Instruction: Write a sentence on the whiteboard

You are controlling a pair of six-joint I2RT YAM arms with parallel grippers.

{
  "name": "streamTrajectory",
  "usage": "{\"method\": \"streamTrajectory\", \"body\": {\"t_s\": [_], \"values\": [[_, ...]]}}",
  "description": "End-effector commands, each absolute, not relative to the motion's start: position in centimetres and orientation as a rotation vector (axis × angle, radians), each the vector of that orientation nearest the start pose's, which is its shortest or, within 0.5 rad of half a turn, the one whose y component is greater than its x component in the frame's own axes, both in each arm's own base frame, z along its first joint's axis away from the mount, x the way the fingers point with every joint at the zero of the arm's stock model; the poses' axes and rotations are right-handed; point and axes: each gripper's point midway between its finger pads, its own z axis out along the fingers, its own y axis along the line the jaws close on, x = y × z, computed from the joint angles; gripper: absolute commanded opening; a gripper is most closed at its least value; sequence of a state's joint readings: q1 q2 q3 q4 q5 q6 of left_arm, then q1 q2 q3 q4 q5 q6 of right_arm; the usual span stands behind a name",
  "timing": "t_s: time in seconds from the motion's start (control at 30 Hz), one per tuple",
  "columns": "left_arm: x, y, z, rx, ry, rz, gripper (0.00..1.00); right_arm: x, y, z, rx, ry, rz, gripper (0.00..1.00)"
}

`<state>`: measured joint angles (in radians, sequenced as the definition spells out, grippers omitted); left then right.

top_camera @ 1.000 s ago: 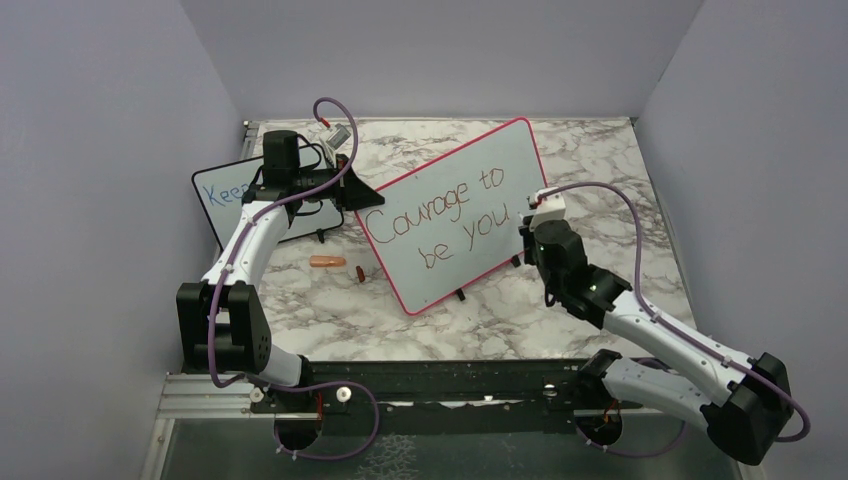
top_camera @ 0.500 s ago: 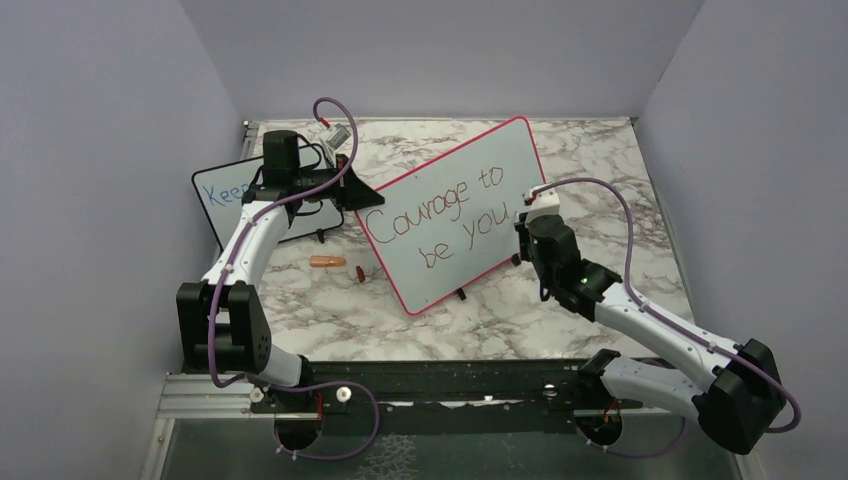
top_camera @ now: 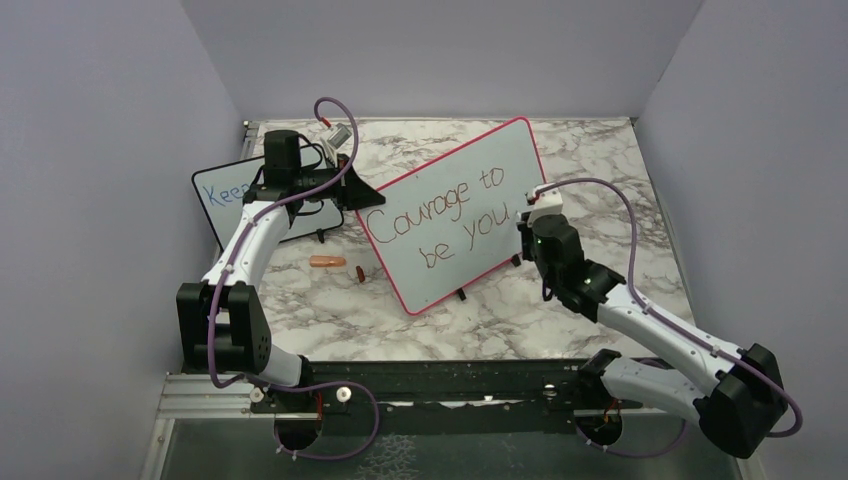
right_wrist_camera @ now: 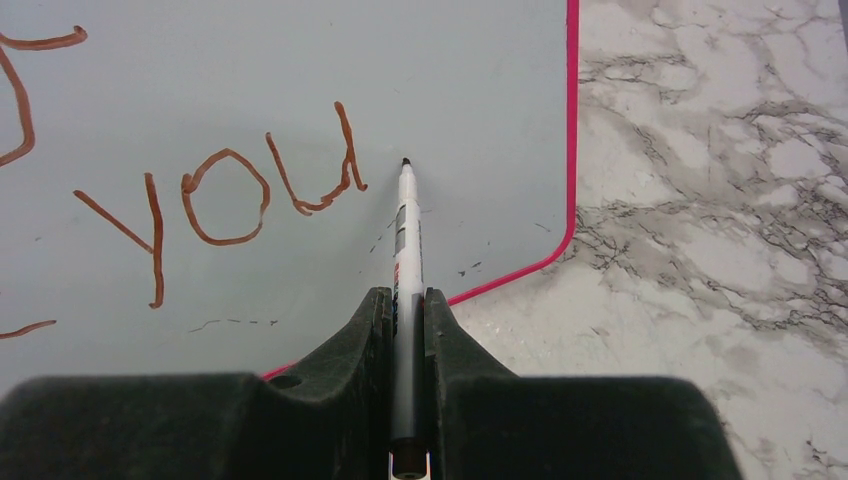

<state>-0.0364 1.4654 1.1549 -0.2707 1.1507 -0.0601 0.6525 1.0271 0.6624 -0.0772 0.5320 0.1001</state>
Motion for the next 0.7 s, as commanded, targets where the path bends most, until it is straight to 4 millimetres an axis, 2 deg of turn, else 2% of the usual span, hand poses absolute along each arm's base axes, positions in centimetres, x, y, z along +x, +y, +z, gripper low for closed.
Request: {"method": "streamTrajectory", "body": {"t_s": [0.0, 0.13, 0.37, 0.47, 0.53, 0.67], "values": [[34.9, -17.1, 22.5, 0.559, 1.993, -1.148, 0.0, 30.2, 12.6, 19.9, -0.187, 1.9, 0.01, 0.01], [35.2, -17.8, 22.4, 0.548, 2.013, -1.141, 0.0, 29.2, 12.1, 21.9, -0.18, 1.873, 0.037, 0.01], [35.3, -18.7, 23.7, 0.551, 1.999, -1.121, 0.0, 27.6, 10.7, 24.3, -0.186, 1.834, 0.033, 0.01], [35.6, -18.7, 24.7, 0.527, 1.992, -1.098, 0.09, 27.0, 9.9, 25.3, -0.161, 1.802, 0.037, 0.01], [35.7, -18.6, 25.4, 0.515, 1.984, -1.088, 0.19, 26.7, 9.6, 25.9, -0.152, 1.782, 0.044, 0.01], [36.1, -18.3, 26.6, 0.476, 1.973, -1.05, 0.34, 26.1, 9.1, 26.2, -0.139, 1.771, 0.044, 0.01]]}}
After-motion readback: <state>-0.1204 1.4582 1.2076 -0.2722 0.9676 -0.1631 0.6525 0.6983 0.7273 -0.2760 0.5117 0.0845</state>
